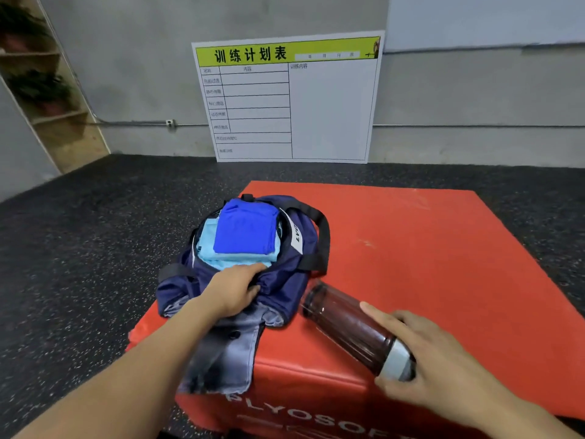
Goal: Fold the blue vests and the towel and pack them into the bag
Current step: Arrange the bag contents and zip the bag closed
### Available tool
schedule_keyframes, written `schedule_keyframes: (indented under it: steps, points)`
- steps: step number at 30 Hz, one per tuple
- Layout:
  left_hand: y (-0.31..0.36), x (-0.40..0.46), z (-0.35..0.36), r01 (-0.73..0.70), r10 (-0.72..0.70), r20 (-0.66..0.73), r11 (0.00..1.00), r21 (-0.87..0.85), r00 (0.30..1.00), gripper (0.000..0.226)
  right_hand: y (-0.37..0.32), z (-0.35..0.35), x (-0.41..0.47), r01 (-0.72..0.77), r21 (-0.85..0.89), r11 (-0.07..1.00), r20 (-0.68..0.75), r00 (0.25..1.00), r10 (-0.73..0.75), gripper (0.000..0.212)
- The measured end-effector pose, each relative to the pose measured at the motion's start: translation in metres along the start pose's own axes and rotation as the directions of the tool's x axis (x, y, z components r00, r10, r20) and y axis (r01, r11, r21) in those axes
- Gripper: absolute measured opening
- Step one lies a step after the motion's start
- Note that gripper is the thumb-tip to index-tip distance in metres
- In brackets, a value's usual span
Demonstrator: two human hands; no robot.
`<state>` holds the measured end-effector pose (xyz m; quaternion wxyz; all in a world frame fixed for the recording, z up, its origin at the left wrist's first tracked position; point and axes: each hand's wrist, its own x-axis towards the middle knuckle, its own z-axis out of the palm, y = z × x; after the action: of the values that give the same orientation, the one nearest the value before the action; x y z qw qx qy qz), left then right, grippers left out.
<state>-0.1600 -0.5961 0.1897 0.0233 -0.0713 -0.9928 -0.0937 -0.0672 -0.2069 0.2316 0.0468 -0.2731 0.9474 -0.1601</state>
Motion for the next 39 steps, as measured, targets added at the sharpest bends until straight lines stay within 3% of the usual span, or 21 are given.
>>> schedule_keyframes:
  steps: [3, 7, 11, 16, 20, 23, 26, 29, 34, 37, 39]
  points:
    - [0.023, 0.003, -0.016, -0.068, 0.063, -0.064, 0.994, -0.083, 0.996, 0.045, 0.007, 0.0, -0.009, 0.01, 0.021, 1.0, 0.002, 1.0, -0.01, 0.101]
    - [0.072, 0.014, -0.037, -0.144, 0.139, -0.094, 0.989, -0.043, 0.986, 0.037, 0.015, -0.005, -0.026, 0.012, 0.045, 0.999, -0.01, 1.0, -0.011, 0.099]
    - [0.13, 0.027, -0.05, -0.214, 0.21, -0.091, 0.976, -0.044, 0.973, 0.051, 0.03, -0.008, -0.044, 0.002, 0.065, 0.998, -0.025, 1.0, -0.001, 0.099]
    - [0.194, 0.04, -0.051, -0.26, 0.253, -0.063, 0.956, -0.137, 0.965, 0.042, 0.061, -0.009, -0.073, -0.086, 0.085, 0.993, -0.053, 0.994, 0.091, 0.097]
    - [0.229, 0.046, -0.046, -0.229, 0.219, -0.071, 0.95, -0.212, 0.973, 0.072, 0.087, -0.009, -0.082, -0.18, 0.09, 0.979, -0.081, 0.979, 0.188, 0.098]
    - [0.24, 0.044, -0.036, -0.279, 0.268, -0.082, 0.943, -0.182, 0.96, 0.089, 0.097, -0.007, -0.079, -0.213, 0.089, 0.973, -0.093, 0.971, 0.221, 0.099]
    - [0.237, 0.048, -0.015, -0.316, 0.315, -0.028, 0.945, -0.084, 0.949, 0.066, 0.1, -0.004, -0.071, -0.215, 0.092, 0.972, -0.093, 0.97, 0.223, 0.1]
    - [0.234, 0.053, 0.0, -0.23, 0.235, 0.062, 0.97, -0.073, 0.97, 0.048, 0.104, -0.001, -0.066, -0.216, 0.141, 0.966, -0.096, 0.968, 0.23, 0.094]
    - [0.231, 0.049, 0.026, -0.185, 0.175, 0.242, 0.982, 0.023, 0.954, 0.084, 0.12, 0.003, -0.073, -0.223, 0.263, 0.939, -0.133, 0.955, 0.264, 0.086]
    - [0.229, 0.047, 0.046, -0.18, 0.185, 0.188, 0.983, -0.042, 0.965, 0.083, 0.125, 0.006, -0.076, -0.208, 0.312, 0.927, -0.116, 0.96, 0.254, 0.089]
    - [0.223, 0.05, 0.05, -0.204, 0.236, 0.151, 0.958, -0.202, 0.96, 0.08, 0.127, 0.006, -0.076, -0.198, 0.332, 0.922, -0.109, 0.963, 0.246, 0.091]
